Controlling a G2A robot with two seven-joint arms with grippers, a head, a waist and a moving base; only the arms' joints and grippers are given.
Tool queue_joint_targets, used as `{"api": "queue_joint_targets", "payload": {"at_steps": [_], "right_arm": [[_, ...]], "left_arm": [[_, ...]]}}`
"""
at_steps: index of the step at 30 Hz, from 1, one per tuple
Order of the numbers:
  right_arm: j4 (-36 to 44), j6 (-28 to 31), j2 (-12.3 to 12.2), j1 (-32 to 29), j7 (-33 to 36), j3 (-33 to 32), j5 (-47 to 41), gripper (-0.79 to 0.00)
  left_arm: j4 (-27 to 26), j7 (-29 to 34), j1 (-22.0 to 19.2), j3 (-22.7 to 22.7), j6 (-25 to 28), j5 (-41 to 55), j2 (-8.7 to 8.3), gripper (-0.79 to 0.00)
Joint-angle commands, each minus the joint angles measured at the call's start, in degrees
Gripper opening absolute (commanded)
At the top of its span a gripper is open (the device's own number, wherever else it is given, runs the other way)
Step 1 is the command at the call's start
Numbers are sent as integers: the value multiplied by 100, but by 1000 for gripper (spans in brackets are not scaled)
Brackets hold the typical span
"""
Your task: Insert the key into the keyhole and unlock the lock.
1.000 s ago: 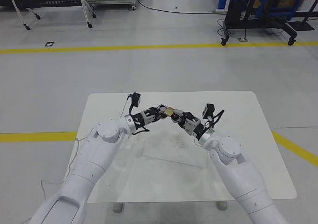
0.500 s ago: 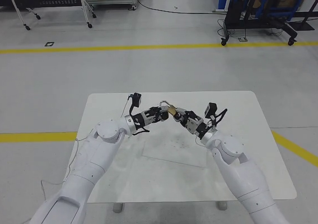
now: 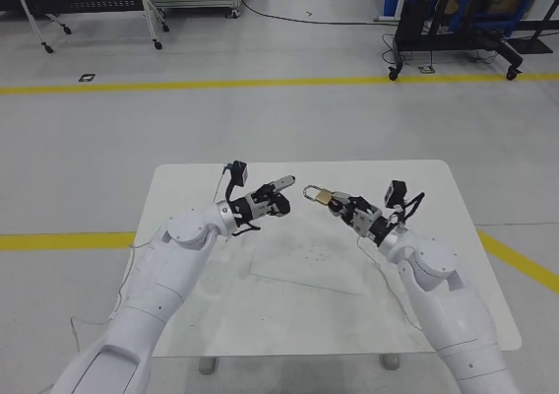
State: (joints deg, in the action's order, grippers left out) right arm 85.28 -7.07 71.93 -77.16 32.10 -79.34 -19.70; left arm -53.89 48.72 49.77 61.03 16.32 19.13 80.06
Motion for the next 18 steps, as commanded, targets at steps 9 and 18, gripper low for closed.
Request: {"api": "queue_joint_targets", "payload": {"at_steps": [9,18], "right_arm": [[-252,-1383,-134,184,668,449,1556,-785],[-184,-1809,-224,217,963,540,2096,0]], "left_arm": [[6,-88,-3,110,50,51,-27,0],[0,-140,1,109,42,24,-33,0]]}}
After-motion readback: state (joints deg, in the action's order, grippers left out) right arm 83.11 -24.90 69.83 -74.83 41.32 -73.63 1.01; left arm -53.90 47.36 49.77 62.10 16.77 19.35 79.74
